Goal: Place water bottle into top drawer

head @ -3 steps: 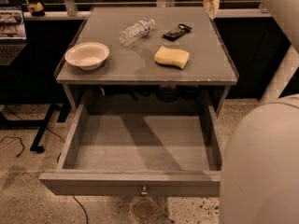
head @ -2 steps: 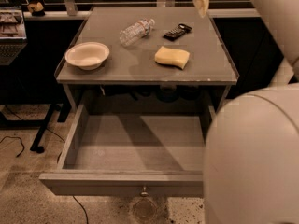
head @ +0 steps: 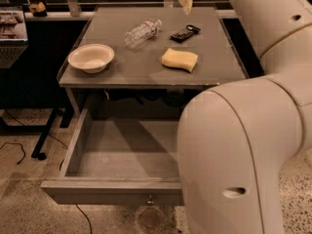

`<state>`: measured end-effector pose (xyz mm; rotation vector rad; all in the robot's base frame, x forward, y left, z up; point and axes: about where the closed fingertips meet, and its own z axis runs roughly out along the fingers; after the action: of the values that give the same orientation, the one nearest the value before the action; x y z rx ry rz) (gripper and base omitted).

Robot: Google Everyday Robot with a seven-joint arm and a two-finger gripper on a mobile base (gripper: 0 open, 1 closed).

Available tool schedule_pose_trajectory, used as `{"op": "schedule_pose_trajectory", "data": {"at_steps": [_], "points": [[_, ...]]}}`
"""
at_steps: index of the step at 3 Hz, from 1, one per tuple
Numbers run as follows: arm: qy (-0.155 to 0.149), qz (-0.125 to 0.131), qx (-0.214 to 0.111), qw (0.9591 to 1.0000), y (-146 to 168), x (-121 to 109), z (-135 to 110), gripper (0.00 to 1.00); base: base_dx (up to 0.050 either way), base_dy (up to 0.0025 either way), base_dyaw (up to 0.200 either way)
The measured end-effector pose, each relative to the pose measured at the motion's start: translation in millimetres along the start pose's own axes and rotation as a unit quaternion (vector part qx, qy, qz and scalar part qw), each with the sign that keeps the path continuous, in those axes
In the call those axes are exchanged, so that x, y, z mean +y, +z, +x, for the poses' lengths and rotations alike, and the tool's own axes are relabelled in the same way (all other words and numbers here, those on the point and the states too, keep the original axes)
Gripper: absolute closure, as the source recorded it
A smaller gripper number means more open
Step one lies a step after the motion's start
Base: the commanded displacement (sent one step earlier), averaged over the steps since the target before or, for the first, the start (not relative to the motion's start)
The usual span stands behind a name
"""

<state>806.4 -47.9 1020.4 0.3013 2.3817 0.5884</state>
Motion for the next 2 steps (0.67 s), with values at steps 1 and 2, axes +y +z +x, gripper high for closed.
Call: {"op": "schedule_pose_trajectory", "data": {"at_steps": [1, 2], "points": [[0.0, -0.001, -0.001, 1.0, -0.9, 1.8, -1.5, 0.0, 0.0, 0.0, 0.0], [0.003, 0.007, -0.007, 0.9999, 2.9, -2.6, -3.2, 0.0, 0.0, 0.0, 0.0]]}}
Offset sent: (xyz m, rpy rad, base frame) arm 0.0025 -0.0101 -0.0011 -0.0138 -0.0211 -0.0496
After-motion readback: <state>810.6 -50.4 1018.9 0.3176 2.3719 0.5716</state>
